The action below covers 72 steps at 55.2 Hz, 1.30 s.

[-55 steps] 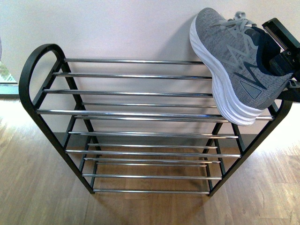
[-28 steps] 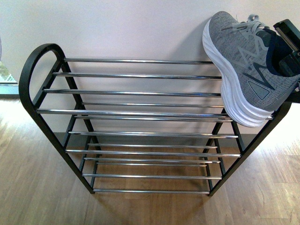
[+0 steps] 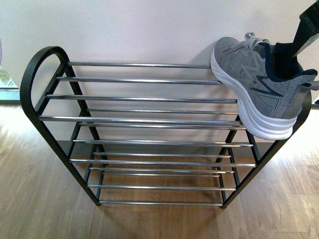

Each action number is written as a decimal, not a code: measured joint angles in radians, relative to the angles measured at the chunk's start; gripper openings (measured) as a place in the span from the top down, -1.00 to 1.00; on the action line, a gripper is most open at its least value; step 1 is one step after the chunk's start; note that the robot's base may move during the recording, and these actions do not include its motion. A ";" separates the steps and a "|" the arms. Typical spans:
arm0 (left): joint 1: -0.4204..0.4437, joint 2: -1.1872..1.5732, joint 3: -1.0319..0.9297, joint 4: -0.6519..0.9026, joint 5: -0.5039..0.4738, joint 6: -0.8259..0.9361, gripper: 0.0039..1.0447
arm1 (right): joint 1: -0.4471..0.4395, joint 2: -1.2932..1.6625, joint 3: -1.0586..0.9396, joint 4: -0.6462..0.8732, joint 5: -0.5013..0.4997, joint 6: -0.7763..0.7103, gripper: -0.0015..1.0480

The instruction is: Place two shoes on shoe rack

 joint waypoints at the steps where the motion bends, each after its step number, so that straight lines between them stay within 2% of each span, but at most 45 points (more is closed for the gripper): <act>1: 0.000 0.000 0.000 0.000 0.000 0.000 0.97 | -0.007 -0.005 0.004 -0.002 0.008 -0.011 -0.78; 3: 0.000 0.000 0.000 0.000 0.000 0.000 0.97 | -0.017 -0.013 0.010 -0.001 0.021 -0.030 -0.85; 13: 0.000 0.000 0.000 0.000 0.000 0.000 0.97 | -0.074 -0.084 0.014 0.034 0.106 -0.190 -0.82; 17: 0.000 0.000 0.000 0.000 0.000 0.000 0.97 | -0.104 -0.147 -0.036 0.145 0.215 -0.327 -0.82; 22: 0.000 0.000 0.000 0.000 0.000 0.000 0.97 | -0.155 -0.231 -0.136 0.336 0.283 -0.558 -0.82; 24: 0.000 0.000 0.000 0.000 -0.002 0.000 0.97 | -0.175 -0.242 -0.167 0.414 0.252 -0.637 -0.79; 28: 0.000 0.000 0.000 0.000 -0.002 0.000 0.97 | -0.212 -0.267 -0.296 0.748 -0.001 -0.807 -0.57; 32: 0.000 0.000 0.000 0.000 -0.002 0.000 0.97 | -0.203 -0.291 -0.417 0.965 -0.153 -0.922 -0.37; 37: -0.001 0.000 0.000 0.000 0.003 0.000 0.97 | -0.166 -0.331 -0.530 1.110 -0.195 -0.990 -0.14; 46: 0.000 0.000 0.000 0.000 -0.006 0.000 0.97 | -0.124 -0.435 -0.652 1.178 -0.160 -1.039 0.30; 60: -0.002 0.000 0.000 0.000 0.005 0.000 0.97 | -0.076 -0.555 -0.801 1.185 -0.105 -1.057 0.97; 72: -0.001 0.000 0.000 0.000 -0.003 0.000 0.97 | -0.036 -0.670 -0.887 1.167 -0.071 -1.062 0.97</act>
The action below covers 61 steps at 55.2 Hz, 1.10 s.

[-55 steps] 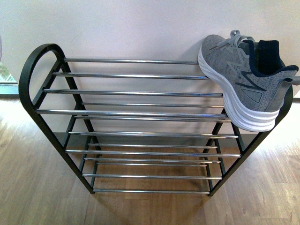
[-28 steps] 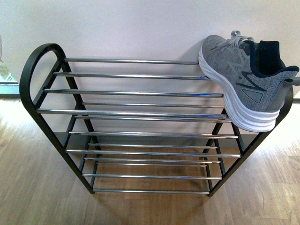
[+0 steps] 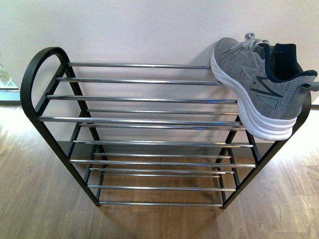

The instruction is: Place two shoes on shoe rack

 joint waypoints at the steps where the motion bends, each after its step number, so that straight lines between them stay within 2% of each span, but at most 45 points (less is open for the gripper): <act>1: 0.000 0.000 0.000 0.000 0.000 0.000 0.97 | 0.002 -0.006 -0.004 -0.002 0.002 0.000 0.97; 10: 0.000 0.000 0.000 0.000 0.003 0.000 0.97 | 0.023 -0.094 -0.056 -0.042 0.027 0.000 0.97; 14: 0.000 0.000 0.000 0.000 0.002 0.000 0.97 | 0.068 -0.133 -0.074 -0.065 0.087 0.000 0.97; 19: 0.000 0.000 0.000 0.000 0.002 0.000 0.97 | 0.097 -0.183 -0.095 -0.093 0.092 0.000 0.97; 28: 0.000 0.000 0.000 0.000 0.003 0.000 0.97 | 0.100 -0.267 -0.122 -0.150 0.102 0.000 0.97; 36: 0.000 0.000 0.000 0.000 0.002 0.000 0.97 | 0.101 -0.294 -0.167 -0.126 0.101 0.000 0.97; 61: 0.000 0.000 0.000 0.000 0.002 0.000 0.97 | 0.101 -0.546 -0.168 -0.356 0.102 0.000 0.97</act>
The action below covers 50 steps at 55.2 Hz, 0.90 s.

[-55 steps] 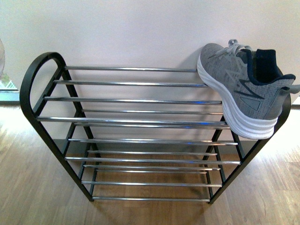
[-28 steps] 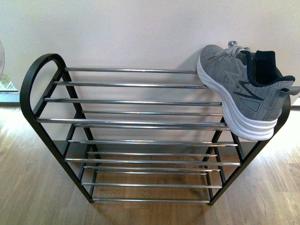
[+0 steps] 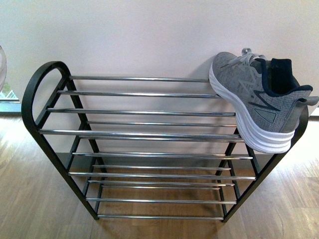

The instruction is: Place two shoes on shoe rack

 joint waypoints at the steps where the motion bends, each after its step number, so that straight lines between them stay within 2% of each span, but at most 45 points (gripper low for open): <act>1: 0.000 0.000 0.000 0.000 0.000 0.000 0.97 | 0.000 -0.006 0.000 -0.005 0.000 0.000 0.97; 50: 0.000 0.000 0.000 0.000 0.000 0.000 0.97 | 0.000 -0.335 0.000 -0.334 0.000 0.000 0.97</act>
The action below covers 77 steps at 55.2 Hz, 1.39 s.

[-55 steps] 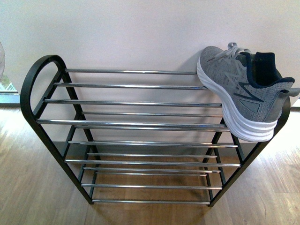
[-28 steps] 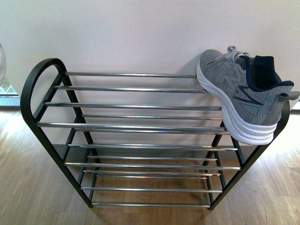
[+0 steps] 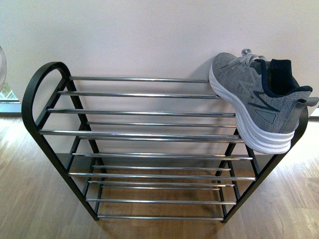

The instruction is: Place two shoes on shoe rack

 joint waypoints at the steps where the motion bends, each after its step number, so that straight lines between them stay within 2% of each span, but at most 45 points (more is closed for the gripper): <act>1: 0.000 0.000 0.000 0.000 0.000 0.000 0.97 | 0.000 -0.025 0.000 -0.041 -0.001 0.000 0.97; 4: 0.000 0.000 0.000 0.000 0.000 0.000 0.97 | 0.000 -0.110 0.000 -0.128 0.000 0.000 0.97; 29: 0.000 0.000 0.000 0.000 0.000 0.000 0.97 | 0.000 -0.138 0.000 -0.138 0.000 -0.001 0.95; 38: 0.000 0.000 0.000 0.000 0.000 0.000 0.97 | 0.000 -0.139 0.000 -0.138 0.000 -0.002 0.49; 44: 0.000 0.000 0.000 0.000 0.000 0.000 0.97 | 0.000 -0.139 0.000 -0.138 0.000 -0.002 0.06; 58: 0.002 0.000 0.000 0.000 -0.009 0.000 0.97 | 0.000 -0.140 0.000 -0.139 -0.003 -0.002 -0.64; 61: 0.002 0.000 0.000 0.000 0.002 0.000 0.97 | 0.000 -0.139 0.000 -0.139 -0.004 -0.002 -0.84; 77: 0.001 0.000 0.000 0.000 0.004 0.000 0.97 | 0.002 -0.140 0.000 -0.140 0.001 -0.002 -0.82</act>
